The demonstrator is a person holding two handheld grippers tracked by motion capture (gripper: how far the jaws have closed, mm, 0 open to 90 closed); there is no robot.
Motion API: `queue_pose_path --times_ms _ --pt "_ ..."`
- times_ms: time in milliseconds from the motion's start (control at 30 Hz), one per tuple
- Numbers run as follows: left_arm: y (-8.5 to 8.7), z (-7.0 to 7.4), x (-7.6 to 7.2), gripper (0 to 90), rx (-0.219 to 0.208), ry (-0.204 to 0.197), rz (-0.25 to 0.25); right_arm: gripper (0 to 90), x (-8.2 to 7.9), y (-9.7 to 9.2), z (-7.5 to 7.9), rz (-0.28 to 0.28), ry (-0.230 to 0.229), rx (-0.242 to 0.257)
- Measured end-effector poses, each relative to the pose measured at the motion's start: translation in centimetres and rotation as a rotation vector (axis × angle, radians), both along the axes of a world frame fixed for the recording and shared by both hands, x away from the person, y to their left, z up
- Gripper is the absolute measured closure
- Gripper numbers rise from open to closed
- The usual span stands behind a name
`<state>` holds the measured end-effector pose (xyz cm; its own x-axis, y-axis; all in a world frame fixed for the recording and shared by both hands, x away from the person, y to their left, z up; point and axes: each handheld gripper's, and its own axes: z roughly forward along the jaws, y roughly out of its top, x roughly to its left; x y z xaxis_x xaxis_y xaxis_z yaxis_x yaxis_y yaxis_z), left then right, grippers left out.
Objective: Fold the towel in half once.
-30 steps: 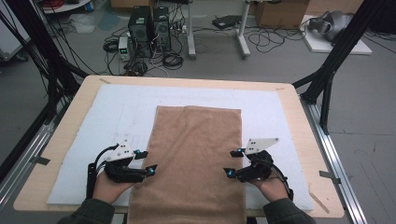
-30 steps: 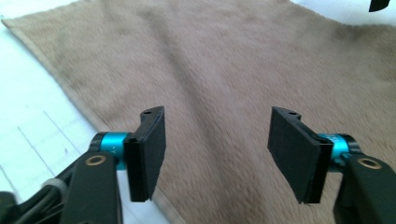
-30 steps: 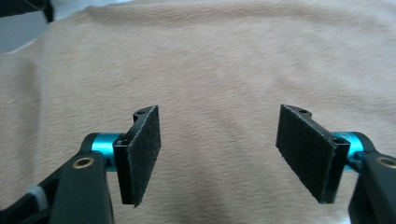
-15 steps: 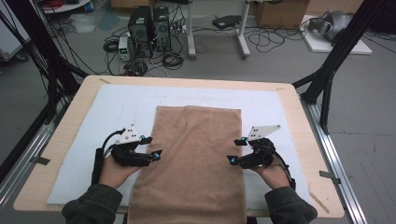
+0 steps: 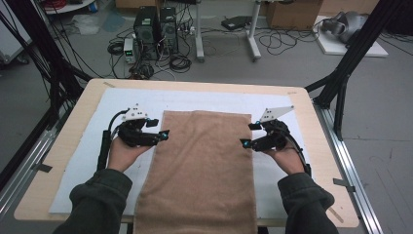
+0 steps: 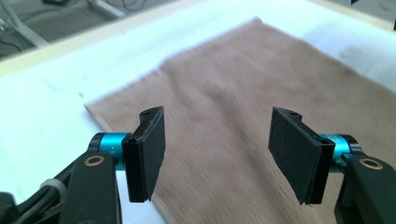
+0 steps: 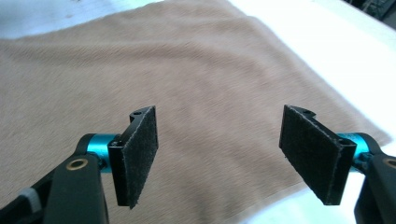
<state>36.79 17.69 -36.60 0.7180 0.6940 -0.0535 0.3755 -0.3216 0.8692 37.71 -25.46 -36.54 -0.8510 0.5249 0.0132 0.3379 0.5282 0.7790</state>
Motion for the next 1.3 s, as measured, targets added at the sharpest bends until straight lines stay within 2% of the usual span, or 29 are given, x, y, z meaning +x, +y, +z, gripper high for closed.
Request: queue_pose_path --times_ms 100,167,200,233,333,433,533,600,700,767,800,867,900,967,1033,1100,1133,1200,1300 --pt "0.0 0.2 1.7 37.3 -0.007 -0.005 0.024 27.3 1.5 -0.4 0.3 -0.025 -0.004 0.002" --pt "-0.2 -0.2 2.4 37.4 -0.008 -0.043 0.05 27.6 2.4 -0.6 0.1 -0.04 0.002 0.012" --pt "-0.2 -0.5 2.7 37.8 -0.018 -0.051 0.045 27.6 2.8 -0.8 -0.2 -0.054 0.004 0.018" --pt "-0.3 -0.9 3.1 38.2 -0.008 -0.05 0.04 27.7 3.2 -0.9 -0.6 -0.072 0.01 0.005" --pt "-0.5 -2.4 4.3 40.3 0.023 -0.002 0.038 31.0 4.3 -1.1 -2.0 -0.102 0.032 -0.013" --pt "-0.7 -4.0 5.3 44.6 0.073 0.041 0.055 35.4 5.1 -0.7 -3.0 -0.117 0.03 -0.025" --pt "-0.7 -5.4 6.3 48.6 0.091 0.079 0.064 37.9 5.9 -0.3 -4.1 -0.134 0.043 -0.05" --pt "-0.8 -6.3 6.8 51.1 0.125 0.104 0.069 38.9 6.4 -0.1 -5.0 -0.147 0.059 -0.073" --pt "-1.0 -7.7 7.3 47.6 0.141 0.171 0.086 40.6 7.0 -0.1 -6.2 -0.161 0.102 -0.074" --pt "-0.9 -7.7 7.3 51.7 0.135 0.161 0.102 41.8 7.4 -0.2 -7.0 -0.174 0.128 -0.095" --pt "-0.9 -7.7 7.3 54.9 0.152 0.15 0.112 43.3 7.5 -0.3 -7.3 -0.178 0.134 -0.093" --pt "-0.9 -7.6 7.3 63.9 0.166 0.144 0.13 50.5 7.5 -0.3 -7.4 -0.194 0.125 -0.085" --pt "-0.9 -7.6 7.3 68.5 0.17 0.145 0.147 54.8 7.4 -0.2 -7.4 -0.198 0.118 -0.088" --pt "-1.1 -7.5 7.3 78.1 0.179 0.144 0.149 68.7 7.1 0.0 -7.5 -0.184 0.104 -0.088" --pt "-1.3 -7.4 7.2 83.3 0.194 0.139 0.151 82.2 7.1 0.4 -7.3 -0.16 0.129 -0.086" --pt "-1.0 -7.2 7.2 84.9 0.174 0.155 0.154 83.2 6.9 0.8 -7.1 -0.151 0.118 -0.114" --pt "-0.8 -7.1 7.2 85.1 0.163 0.157 0.159 83.3 6.9 0.8 -6.9 -0.153 0.12 -0.109" --pt "-0.4 -6.5 7.0 85.3 0.141 0.137 0.152 83.5 6.8 0.5 -6.6 -0.158 0.13 -0.072" --pt "0.3 -5.2 6.6 85.4 0.086 0.095 0.146 83.8 6.6 0.2 -5.4 -0.143 0.104 -0.053"
